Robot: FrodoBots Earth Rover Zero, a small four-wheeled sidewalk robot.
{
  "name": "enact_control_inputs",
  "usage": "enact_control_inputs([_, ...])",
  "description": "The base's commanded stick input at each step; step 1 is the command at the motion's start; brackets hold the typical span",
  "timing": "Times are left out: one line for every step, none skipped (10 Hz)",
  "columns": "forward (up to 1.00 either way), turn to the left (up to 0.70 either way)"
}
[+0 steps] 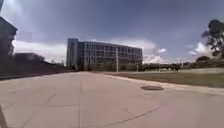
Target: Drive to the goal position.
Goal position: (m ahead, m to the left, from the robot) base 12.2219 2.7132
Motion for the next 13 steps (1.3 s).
enact_control_inputs([0.70,0.00])
enact_control_inputs([0.70,0.00])
enact_control_inputs([0.70,0.00])
enact_control_inputs([0.70,0.00])
enact_control_inputs([0.70,0.00])
enact_control_inputs([0.70,0.00])
enact_control_inputs([0.70,0.00])
enact_control_inputs([0.70,0.00])
enact_control_inputs([0.70,0.00])
enact_control_inputs([0.70,0.00])
enact_control_inputs([0.70,0.00])
enact_control_inputs([0.70,0.00])
enact_control_inputs([0.70,0.00])
